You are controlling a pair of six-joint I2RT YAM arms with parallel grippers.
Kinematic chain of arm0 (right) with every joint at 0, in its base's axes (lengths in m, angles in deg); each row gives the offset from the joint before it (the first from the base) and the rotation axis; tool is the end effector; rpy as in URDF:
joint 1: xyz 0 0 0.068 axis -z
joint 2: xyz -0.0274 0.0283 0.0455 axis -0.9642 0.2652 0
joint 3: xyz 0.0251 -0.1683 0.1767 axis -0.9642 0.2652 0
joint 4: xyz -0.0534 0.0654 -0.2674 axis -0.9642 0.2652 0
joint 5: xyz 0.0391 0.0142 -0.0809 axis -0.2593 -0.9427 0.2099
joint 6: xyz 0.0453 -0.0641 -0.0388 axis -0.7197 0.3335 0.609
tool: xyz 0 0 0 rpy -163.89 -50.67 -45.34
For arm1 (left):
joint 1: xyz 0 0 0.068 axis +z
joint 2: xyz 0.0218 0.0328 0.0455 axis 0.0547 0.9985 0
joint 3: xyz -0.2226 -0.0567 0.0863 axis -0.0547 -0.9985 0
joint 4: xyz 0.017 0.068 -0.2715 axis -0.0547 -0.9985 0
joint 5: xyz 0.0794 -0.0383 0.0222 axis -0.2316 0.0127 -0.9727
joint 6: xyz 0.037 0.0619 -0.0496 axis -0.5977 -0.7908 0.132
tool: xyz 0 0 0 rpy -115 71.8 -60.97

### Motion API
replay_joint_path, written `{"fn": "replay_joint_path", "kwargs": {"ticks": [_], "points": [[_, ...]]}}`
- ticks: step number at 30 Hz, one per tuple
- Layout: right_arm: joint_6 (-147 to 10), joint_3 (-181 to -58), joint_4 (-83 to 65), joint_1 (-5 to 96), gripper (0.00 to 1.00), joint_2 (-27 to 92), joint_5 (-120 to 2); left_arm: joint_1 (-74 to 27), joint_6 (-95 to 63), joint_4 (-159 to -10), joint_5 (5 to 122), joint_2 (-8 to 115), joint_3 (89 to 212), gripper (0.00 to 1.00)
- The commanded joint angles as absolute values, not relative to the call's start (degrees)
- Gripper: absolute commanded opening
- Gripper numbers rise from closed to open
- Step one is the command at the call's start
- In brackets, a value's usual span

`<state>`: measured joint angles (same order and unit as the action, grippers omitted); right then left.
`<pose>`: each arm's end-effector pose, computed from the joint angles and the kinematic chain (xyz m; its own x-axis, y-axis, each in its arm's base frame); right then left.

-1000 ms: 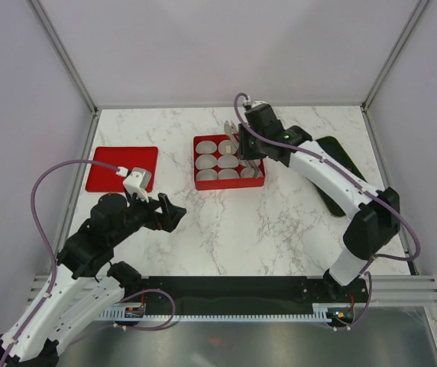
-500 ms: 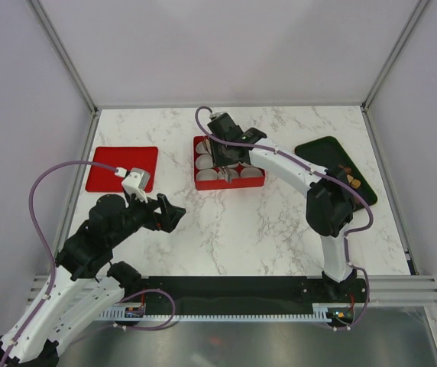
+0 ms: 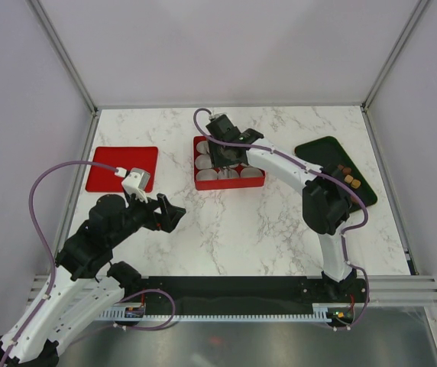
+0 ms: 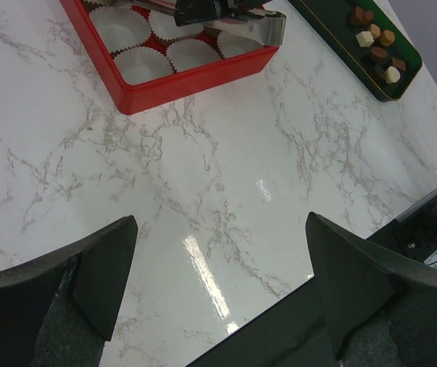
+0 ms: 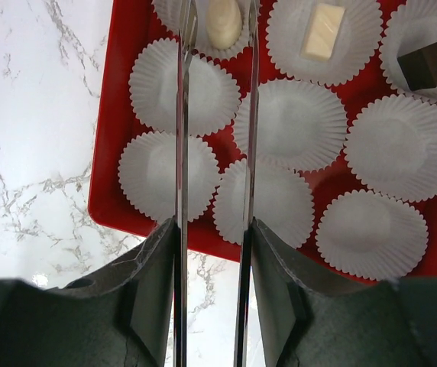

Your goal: Pack the chocolate

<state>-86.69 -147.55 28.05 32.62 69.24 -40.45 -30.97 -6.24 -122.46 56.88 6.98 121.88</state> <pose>0.3775 0.3200 0.1972 -0.7695 -0.1379 -0.6236 -0.2708 0.9547 0.1230 0.1605 -0.1111 0.2979 -0.4885 -0.1106 -0.8655 0.4329 0.8305 -0.3505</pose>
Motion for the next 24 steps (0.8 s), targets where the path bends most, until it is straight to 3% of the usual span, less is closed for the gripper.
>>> {"fn": "replay_joint_path", "kwargs": {"ticks": [1, 10, 17, 24], "points": [[-85.58, -150.9, 25.87, 32.61, 0.49, 66.96, -38.73, -30.79, -5.98, -121.96, 56.28, 7.16, 121.8, 1.0], [-83.38, -149.59, 29.02, 32.61, 0.5, 57.3, -35.84, -30.88, -5.98, -121.96, 56.37, 7.34, 121.8, 1.0], [-84.7, -134.15, 31.4, 36.12, 0.49, 43.94, -32.32, -30.88, -5.89, -121.88, 56.46, 6.9, 121.71, 1.0], [-84.79, -118.22, 35.35, 48.67, 0.49, 29.36, -31.96, -30.96, -5.98, -121.87, 56.98, 7.25, 121.71, 1.0]]}}
